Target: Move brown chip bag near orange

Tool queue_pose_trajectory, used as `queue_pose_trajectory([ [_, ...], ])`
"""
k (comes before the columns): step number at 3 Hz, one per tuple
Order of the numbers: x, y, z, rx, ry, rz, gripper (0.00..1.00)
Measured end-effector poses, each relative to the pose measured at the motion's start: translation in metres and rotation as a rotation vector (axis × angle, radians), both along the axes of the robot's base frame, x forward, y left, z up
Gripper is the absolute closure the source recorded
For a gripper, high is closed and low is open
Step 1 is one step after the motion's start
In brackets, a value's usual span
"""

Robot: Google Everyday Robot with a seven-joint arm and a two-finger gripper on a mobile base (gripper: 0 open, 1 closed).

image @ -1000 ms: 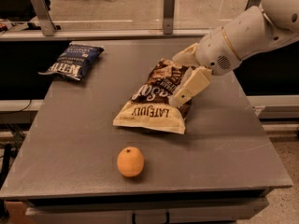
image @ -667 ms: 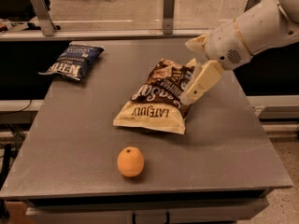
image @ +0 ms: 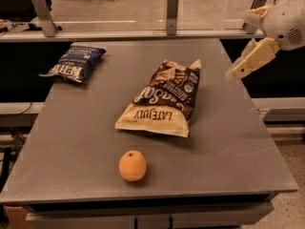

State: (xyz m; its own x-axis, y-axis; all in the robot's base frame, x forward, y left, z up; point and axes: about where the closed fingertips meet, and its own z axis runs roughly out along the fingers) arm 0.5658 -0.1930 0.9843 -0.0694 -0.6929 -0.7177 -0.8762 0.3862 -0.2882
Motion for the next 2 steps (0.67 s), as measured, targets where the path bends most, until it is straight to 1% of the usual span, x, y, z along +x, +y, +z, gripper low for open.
queue_pose_trajectory([
  [1,0.007,-0.070,0.027,-0.002,-0.077,-0.114,0.00],
  [2,0.009,-0.073,0.038,-0.002,-0.100,-0.121,0.00],
])
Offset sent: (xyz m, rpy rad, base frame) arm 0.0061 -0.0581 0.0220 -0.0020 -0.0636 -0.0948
